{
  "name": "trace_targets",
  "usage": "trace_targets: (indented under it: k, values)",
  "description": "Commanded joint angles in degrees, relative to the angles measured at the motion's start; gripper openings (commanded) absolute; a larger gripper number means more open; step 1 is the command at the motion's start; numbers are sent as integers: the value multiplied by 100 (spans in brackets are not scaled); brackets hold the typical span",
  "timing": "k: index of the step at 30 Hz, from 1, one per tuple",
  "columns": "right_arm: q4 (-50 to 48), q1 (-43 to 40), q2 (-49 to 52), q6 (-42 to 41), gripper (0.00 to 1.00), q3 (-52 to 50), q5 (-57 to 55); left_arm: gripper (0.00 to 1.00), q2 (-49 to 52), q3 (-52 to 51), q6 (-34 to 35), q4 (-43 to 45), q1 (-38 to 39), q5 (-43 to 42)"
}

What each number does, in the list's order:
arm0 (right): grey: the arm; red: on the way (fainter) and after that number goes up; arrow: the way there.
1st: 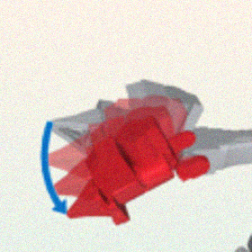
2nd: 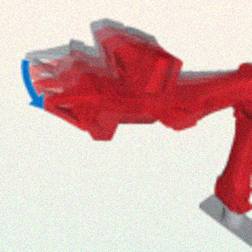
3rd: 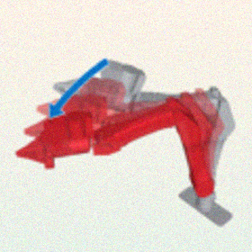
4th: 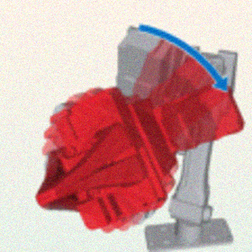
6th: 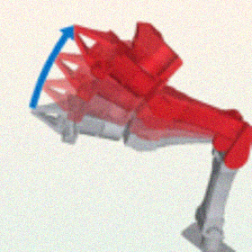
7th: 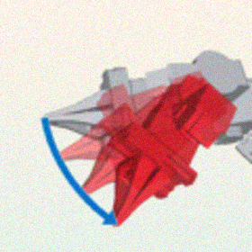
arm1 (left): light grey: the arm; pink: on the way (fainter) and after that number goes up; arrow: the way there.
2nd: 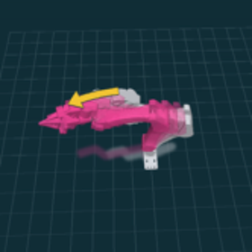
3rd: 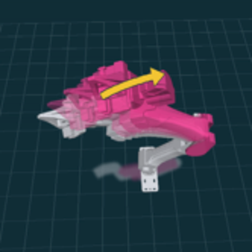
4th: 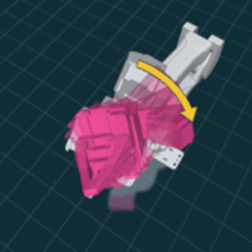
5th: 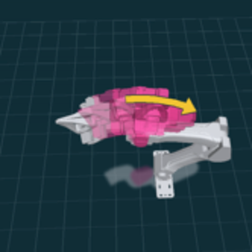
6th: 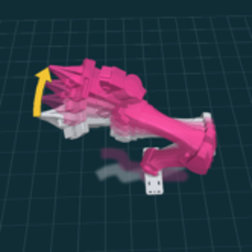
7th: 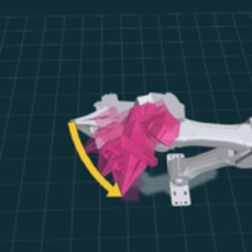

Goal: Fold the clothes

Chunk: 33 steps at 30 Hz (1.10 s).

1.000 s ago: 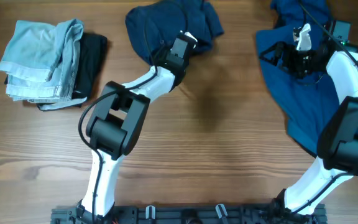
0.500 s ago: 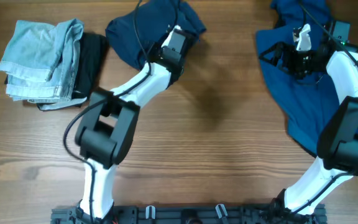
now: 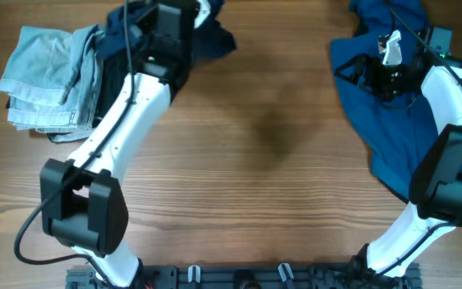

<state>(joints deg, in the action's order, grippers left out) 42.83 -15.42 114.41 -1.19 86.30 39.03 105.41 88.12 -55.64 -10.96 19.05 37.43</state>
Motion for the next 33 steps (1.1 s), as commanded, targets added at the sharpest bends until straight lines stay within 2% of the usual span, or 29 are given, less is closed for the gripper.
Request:
trace_targets:
  k: [1, 7, 9, 15, 19, 21, 25, 29, 33]
  values:
    - [2, 57, 33, 118, 99, 111, 160, 4, -203, 20, -955, 404, -330, 37]
    - [11, 90, 33, 109, 99, 111, 157, 4, -234, 20, -1919, 1408, -938, 0]
    - [7, 92, 33, 105, 100, 111, 160, 4, -275, 20, -1961, 1464, -1167, -155]
    - [120, 94, 33, 98, 99, 111, 160, 4, -367, 20, -1958, 1434, -2168, -1626]
    - [136, 94, 33, -72, 100, 111, 160, 4, -367, 20, -1947, 1333, -2793, -3265]
    - [136, 111, 33, -181, 99, 111, 157, 4, -367, 20, -1845, 1335, -3027, -3757]
    - [138, 190, 33, -201, 99, 111, 157, 4, -363, 20, -1845, 1335, -3508, -4266]
    - [133, 308, 33, -208, 100, 111, 157, 4, -361, 20, -1847, 1344, -4015, -5222]
    - [101, 450, 33, -328, 100, 111, 155, 4, -273, 20, -1469, 1311, -4441, -5348]
